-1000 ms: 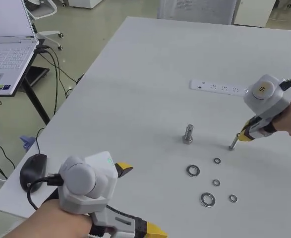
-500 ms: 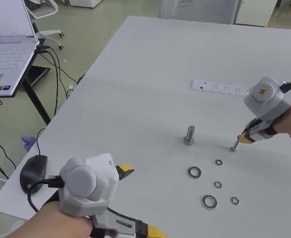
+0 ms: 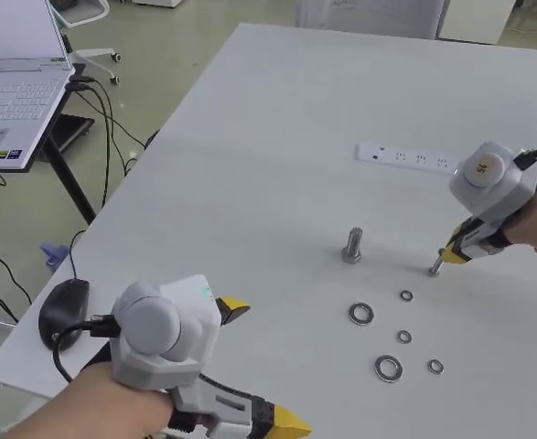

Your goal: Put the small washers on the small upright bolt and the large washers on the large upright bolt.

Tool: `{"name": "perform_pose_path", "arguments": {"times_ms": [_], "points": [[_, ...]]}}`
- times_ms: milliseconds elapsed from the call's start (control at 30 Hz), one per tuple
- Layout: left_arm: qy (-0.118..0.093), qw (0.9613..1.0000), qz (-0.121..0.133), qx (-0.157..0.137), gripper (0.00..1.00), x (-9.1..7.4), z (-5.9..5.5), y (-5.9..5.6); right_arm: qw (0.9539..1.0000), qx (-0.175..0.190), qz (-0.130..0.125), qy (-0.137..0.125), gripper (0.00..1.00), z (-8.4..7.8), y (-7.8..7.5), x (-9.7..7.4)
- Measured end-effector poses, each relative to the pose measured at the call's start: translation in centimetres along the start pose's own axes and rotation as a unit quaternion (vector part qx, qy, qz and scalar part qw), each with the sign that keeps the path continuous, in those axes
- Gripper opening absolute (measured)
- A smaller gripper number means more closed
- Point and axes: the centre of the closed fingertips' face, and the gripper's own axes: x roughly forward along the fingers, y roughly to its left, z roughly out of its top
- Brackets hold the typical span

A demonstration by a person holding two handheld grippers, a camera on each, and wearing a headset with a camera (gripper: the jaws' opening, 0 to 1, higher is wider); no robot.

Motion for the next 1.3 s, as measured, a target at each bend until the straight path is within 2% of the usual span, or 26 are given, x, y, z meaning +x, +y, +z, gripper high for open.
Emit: {"name": "perform_pose_path", "arguments": {"times_ms": [633, 1300], "points": [[0.005, 1.0, 0.0, -0.005, 0.95, -0.3, -0.7, -0.3, 1.0, -0.003, 0.0, 0.009, 0.12, -0.6, 0.4, 1.7], [0.009, 0.9999, 0.003, -0.011, 0.93, -0.8, -1.3, -0.1, 0.9997, -0.009, 0.002, 0.024, 0.13, -1.1, 0.4, 3.5]]}}
